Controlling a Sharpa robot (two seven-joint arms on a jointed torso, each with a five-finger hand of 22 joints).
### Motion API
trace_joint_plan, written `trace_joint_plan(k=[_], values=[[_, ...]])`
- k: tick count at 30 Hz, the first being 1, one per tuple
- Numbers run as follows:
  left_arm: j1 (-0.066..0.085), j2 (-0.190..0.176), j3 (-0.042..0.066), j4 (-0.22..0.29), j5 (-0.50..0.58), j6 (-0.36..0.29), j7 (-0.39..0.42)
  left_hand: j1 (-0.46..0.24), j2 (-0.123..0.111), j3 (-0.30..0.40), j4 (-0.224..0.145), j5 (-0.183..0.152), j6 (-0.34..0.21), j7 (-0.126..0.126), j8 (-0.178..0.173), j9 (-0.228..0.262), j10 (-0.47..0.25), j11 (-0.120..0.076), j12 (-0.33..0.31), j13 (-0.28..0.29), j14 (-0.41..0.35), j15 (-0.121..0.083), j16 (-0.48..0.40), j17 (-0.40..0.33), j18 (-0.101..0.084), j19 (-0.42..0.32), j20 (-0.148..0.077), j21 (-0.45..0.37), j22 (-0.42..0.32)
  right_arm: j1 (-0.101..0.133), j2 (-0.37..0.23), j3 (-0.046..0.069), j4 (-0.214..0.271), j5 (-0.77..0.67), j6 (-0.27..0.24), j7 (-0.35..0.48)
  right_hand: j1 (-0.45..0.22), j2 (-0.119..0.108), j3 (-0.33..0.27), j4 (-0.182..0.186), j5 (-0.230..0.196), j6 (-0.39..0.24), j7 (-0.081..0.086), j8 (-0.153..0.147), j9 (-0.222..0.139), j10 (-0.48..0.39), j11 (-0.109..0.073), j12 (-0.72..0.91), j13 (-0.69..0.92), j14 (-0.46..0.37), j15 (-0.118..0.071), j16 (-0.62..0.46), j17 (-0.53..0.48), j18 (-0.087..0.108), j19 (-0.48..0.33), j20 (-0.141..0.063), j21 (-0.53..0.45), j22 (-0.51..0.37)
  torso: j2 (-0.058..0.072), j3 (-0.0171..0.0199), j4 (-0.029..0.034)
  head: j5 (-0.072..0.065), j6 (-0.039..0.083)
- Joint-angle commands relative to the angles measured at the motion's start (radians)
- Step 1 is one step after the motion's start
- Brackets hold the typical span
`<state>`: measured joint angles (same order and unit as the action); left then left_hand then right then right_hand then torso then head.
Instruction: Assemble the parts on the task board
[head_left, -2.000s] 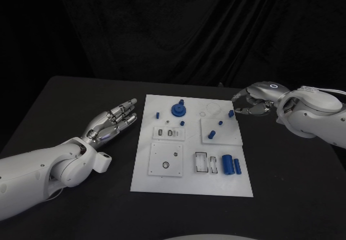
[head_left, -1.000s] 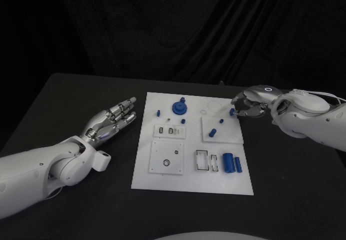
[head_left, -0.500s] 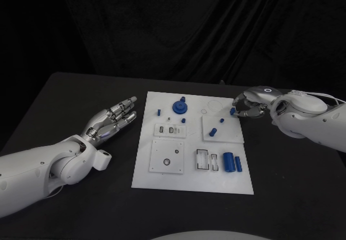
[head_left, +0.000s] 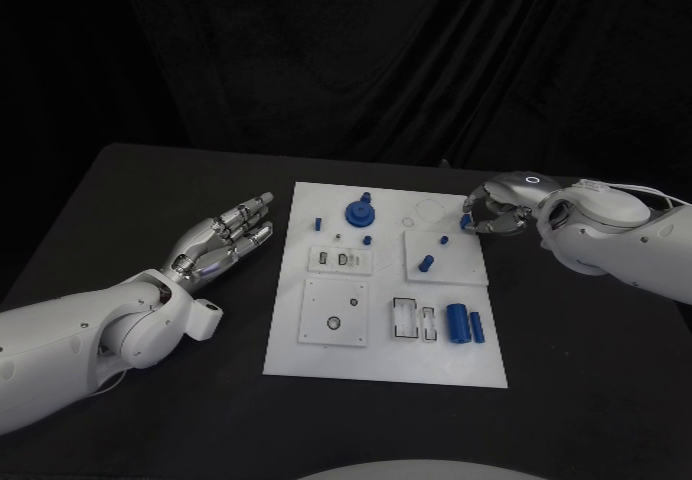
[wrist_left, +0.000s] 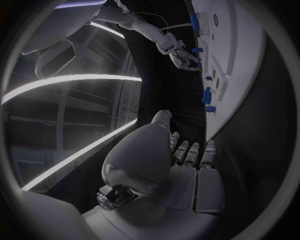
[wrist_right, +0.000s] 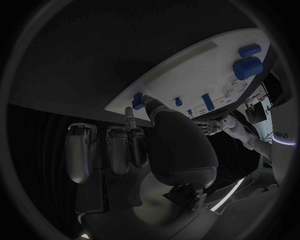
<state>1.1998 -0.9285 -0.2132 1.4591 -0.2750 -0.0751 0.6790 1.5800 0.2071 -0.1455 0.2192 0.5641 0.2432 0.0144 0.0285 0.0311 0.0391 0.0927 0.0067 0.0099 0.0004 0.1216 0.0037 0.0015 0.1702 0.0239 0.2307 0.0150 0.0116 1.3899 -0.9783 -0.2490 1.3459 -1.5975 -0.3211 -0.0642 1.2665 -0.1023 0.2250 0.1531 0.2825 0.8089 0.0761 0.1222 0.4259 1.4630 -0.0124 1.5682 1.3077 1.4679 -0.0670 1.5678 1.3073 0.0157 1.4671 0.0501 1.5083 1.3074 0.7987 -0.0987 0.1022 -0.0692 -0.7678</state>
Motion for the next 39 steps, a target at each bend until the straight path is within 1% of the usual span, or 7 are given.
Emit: trace_joint_plan(k=[1,6,10,15,26,31,39], values=[[-0.002,0.001,0.001,0.001,-0.002,0.014,0.1,-0.004,0.009,0.006,0.002,0.004,-0.001,0.004,0.004,0.001,-0.001,0.005,0.003,0.0,0.0,0.009,-0.004,-0.001,0.008,0.001,0.008,0.006,0.001,-0.003,0.002,0.0,-0.003,-0.008,-0.003,-0.01,0.01,0.001,-0.002,0.005,0.0,0.005,0.0,0.006,0.009,0.108,0.004,0.003,0.263,0.103,0.003,0.003,0.263,0.002,0.062,-0.001,-0.005,0.24,0.0,-0.0007,-0.0005,0.0,-0.001],[-0.002,0.001,0.001,0.001,-0.002,0.014,0.1,-0.004,0.009,0.006,0.002,0.004,-0.001,0.004,0.004,0.001,-0.001,0.005,0.003,0.0,0.0,0.009,-0.004,-0.001,0.008,0.001,0.008,0.006,0.001,-0.006,0.006,0.0,-0.009,-0.008,-0.005,-0.006,0.024,0.007,-0.006,0.006,0.0,0.009,-0.002,0.024,0.056,0.108,0.001,0.003,0.263,0.103,0.001,0.003,0.263,0.003,0.061,-0.003,-0.007,0.239,-0.001,-0.0009,-0.0003,-0.001,-0.002],[-0.002,0.001,0.001,0.001,-0.002,0.015,0.099,-0.004,0.009,0.006,0.002,0.004,-0.001,0.004,0.004,0.001,-0.001,0.005,0.003,0.0,0.0,0.009,-0.004,-0.001,0.008,0.001,0.008,0.006,0.001,-0.008,0.009,0.0,-0.012,-0.008,-0.007,-0.003,0.05,0.022,-0.01,-0.008,0.0,0.023,-0.008,0.062,0.142,0.108,-0.004,0.003,0.263,0.103,-0.003,0.003,0.263,0.003,0.061,-0.007,-0.006,0.24,-0.001,-0.0005,-0.0003,-0.001,-0.004],[-0.003,0.001,0.001,0.001,-0.002,0.016,0.099,-0.004,0.009,0.006,0.002,0.004,-0.001,0.004,0.004,0.001,-0.001,0.005,0.003,0.0,0.0,0.009,-0.004,-0.001,0.008,0.001,0.008,0.006,0.001,-0.009,0.011,0.001,-0.014,-0.008,-0.012,0.001,0.063,0.035,-0.013,-0.02,0.0,0.043,-0.015,0.099,0.209,0.108,-0.009,0.003,0.263,0.103,-0.008,0.003,0.263,0.003,0.061,-0.01,-0.006,0.239,-0.001,-0.0007,0.0,0.0,-0.004],[-0.003,0.0,0.001,-0.001,-0.002,0.018,0.098,-0.005,0.009,0.008,0.0,0.004,-0.003,0.004,0.003,0.001,-0.001,0.007,0.003,0.0,0.0,0.011,-0.004,-0.001,0.008,0.001,0.01,0.006,0.001,-0.01,0.014,0.001,-0.016,-0.008,-0.028,0.012,0.064,0.051,-0.012,-0.023,0.0,0.049,-0.022,0.122,0.245,0.108,-0.013,0.003,0.263,0.103,-0.011,0.003,0.263,0.003,0.061,-0.012,-0.006,0.239,-0.001,-0.0007,-0.0006,0.001,-0.007],[-0.004,-0.001,0.001,-0.001,-0.002,0.018,0.097,-0.005,0.009,0.008,0.0,0.004,-0.003,0.004,0.003,0.001,-0.001,0.007,0.003,0.0,0.0,0.011,-0.004,-0.001,0.008,0.001,0.01,0.006,0.001,-0.01,0.012,0.001,-0.013,-0.008,-0.039,0.011,0.063,0.052,-0.012,-0.022,0.0,0.049,-0.023,0.124,0.248,0.108,-0.014,0.003,0.263,0.103,-0.011,0.003,0.263,0.003,0.061,-0.013,-0.006,0.239,0.0,-0.0004,-0.0005,0.003,-0.007],[-0.004,-0.009,0.001,0.003,-0.002,0.015,0.097,-0.006,0.009,0.009,0.0,0.004,-0.002,0.004,0.003,0.001,-0.001,0.007,0.003,0.001,0.0,0.011,-0.003,-0.001,0.008,0.001,0.01,0.006,0.002,-0.004,-0.007,0.002,0.037,-0.008,-0.081,-0.003,0.058,0.054,-0.015,-0.02,0.0,0.055,-0.024,0.132,0.261,0.108,-0.016,0.003,0.263,0.103,-0.013,0.003,0.263,0.002,0.062,-0.014,-0.005,0.24,0.0,-0.0009,-0.0005,0.008,-0.004]])
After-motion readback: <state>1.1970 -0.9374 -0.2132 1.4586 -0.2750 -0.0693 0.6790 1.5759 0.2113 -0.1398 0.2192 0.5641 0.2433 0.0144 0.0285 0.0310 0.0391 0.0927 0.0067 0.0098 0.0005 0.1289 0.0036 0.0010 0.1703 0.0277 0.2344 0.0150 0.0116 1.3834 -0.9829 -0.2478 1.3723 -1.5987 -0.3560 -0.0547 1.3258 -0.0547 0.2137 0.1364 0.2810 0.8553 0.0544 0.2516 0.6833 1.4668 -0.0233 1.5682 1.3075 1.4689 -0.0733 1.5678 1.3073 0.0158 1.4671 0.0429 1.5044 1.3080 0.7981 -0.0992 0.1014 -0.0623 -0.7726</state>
